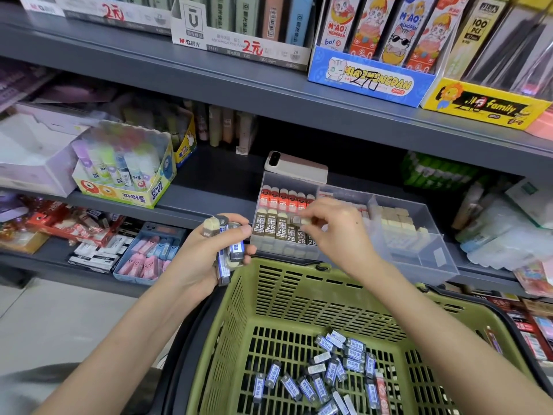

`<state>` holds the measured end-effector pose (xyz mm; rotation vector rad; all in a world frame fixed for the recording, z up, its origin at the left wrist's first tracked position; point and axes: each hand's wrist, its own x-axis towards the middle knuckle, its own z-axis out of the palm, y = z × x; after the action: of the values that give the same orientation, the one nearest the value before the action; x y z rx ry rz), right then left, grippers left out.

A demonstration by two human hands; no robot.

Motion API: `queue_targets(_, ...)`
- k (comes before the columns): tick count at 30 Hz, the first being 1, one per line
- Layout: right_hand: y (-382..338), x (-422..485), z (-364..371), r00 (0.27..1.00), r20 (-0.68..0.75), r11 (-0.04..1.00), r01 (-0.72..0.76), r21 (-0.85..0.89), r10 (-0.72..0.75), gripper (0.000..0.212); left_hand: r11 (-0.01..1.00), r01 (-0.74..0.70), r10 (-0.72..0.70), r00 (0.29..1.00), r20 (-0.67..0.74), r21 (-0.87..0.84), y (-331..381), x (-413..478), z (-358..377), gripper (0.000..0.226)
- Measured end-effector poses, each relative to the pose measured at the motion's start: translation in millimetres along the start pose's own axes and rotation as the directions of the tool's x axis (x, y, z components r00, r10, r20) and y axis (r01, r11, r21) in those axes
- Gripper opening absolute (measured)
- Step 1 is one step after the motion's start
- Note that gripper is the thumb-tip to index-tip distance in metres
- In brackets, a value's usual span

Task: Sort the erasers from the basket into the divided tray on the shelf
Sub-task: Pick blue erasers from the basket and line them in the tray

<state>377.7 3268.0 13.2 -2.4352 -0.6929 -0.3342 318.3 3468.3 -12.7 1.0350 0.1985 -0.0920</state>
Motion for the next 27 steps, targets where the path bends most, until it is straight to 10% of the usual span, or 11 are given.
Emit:
queue_targets(6,2.4,-7.3,1.9,0.980,0.171,0.991,-0.113,0.077,0.099,0.011,1.000,0.000,0.000,1.000,0.011,0.001,-1.2,-0.6,-0.1,0.010)
queue_targets(11,5.9,1.3,-1.7,1.000,-0.018,0.955,-0.014,-0.296,0.009,0.012,1.000,0.000,0.000,1.000,0.002,0.015,-0.9,-0.3,0.5,0.009)
queue_targets(27,-65.6,-17.3,7.8,0.982,0.163,0.973,-0.123,0.194,0.091,0.031,0.999,0.028,-0.028,1.000,0.013,-0.046,-0.7,-7.0,11.4,0.015)
